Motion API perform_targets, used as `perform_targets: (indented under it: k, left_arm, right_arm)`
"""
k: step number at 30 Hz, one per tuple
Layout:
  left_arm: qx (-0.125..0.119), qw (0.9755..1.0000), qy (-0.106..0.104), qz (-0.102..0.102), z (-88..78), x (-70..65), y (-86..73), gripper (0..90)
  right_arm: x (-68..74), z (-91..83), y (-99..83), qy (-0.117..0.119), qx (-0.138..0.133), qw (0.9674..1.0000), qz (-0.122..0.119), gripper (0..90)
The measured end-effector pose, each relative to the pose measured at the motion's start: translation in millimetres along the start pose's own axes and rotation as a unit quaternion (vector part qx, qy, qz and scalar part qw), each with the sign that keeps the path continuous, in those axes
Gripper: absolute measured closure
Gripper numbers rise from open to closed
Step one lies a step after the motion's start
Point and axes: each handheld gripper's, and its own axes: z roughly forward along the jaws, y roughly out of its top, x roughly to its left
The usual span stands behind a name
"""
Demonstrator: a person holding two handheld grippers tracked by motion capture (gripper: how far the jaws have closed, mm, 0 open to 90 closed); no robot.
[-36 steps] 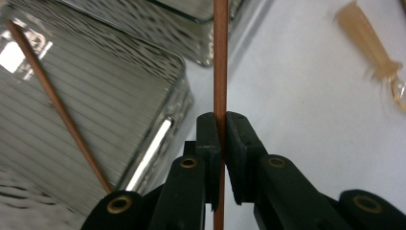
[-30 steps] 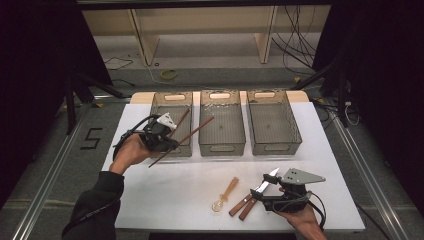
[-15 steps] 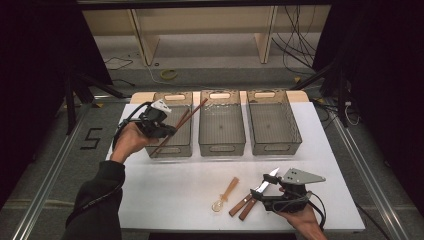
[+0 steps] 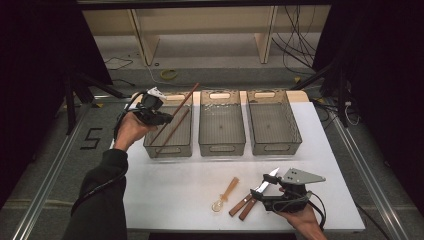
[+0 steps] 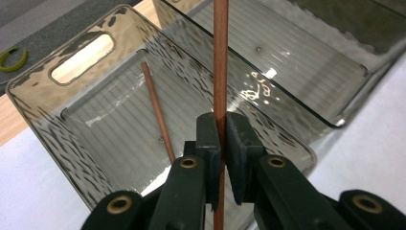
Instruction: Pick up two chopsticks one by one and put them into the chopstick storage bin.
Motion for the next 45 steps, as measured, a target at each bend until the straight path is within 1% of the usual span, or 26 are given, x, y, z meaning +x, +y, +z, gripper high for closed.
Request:
perform_targets:
  k: [4,10,11,13,14,16,18,22,25,28,33,37,42,45]
  left_arm:
    - [-0.002,0.9999,0.007,-0.01,5.3,5.4,-0.9,84.0]
    - [-0.007,0.9992,0.019,-0.035,14.3,15.3,-7.3,84.0]
    - [-0.006,0.9992,0.021,-0.034,15.0,16.6,-8.3,84.0]
    - [-0.01,0.9988,0.025,-0.041,17.6,19.1,-11.2,84.0]
    - [-0.011,0.9985,0.025,-0.047,19.4,19.9,-13.0,84.0]
    - [-0.01,0.9983,0.027,-0.052,22.0,20.8,-15.5,84.0]
    - [-0.008,0.9982,0.027,-0.053,24.2,21.6,-17.3,84.0]
    - [-0.006,0.9976,0.029,-0.063,28.2,22.8,-21.2,84.0]
    - [-0.004,0.9974,0.026,-0.067,31.0,23.4,-24.1,84.0]
    - [-0.006,0.9967,0.024,-0.077,33.1,25.3,-26.4,84.0]
    - [-0.005,0.9959,0.026,-0.087,38.0,26.4,-30.3,83.9]
    - [0.001,0.9953,0.026,-0.093,41.5,28.3,-33.3,83.9]
    - [0.008,0.9938,0.025,-0.108,45.9,29.8,-36.6,83.8]
    - [0.012,0.9932,0.026,-0.112,47.7,30.7,-37.9,83.7]
  right_arm:
    - [0.1,0.1,-0.2,0.0,0.0,1.0,0.0,27.0]
    - [0.3,0.1,-0.2,0.001,0.0,1.0,0.0,27.0]
    - [0.3,0.2,-0.2,0.001,0.0,1.0,0.0,27.0]
    - [0.3,0.2,-0.3,0.001,0.0,1.0,0.0,27.0]
    - [0.3,0.3,-0.3,0.001,0.0,1.0,0.0,27.0]
    - [0.5,0.4,-0.3,0.001,0.001,1.0,0.0,27.0]
    - [0.6,0.5,-0.4,0.001,0.001,1.0,0.0,27.1]
    - [0.6,0.5,-0.4,0.001,0.002,1.0,0.0,27.0]
    - [0.7,0.5,-0.4,0.001,0.001,1.0,0.0,27.0]
    - [0.7,0.6,-0.4,0.001,0.001,1.0,0.0,27.0]
    - [0.7,0.8,-0.5,0.002,0.002,1.0,0.0,27.0]
    - [0.7,0.7,-0.5,0.002,0.001,1.0,0.0,27.0]
    - [0.5,0.8,-0.5,0.002,0.002,1.0,-0.001,27.0]
    - [0.5,0.8,-0.5,0.002,0.001,1.0,0.0,27.1]
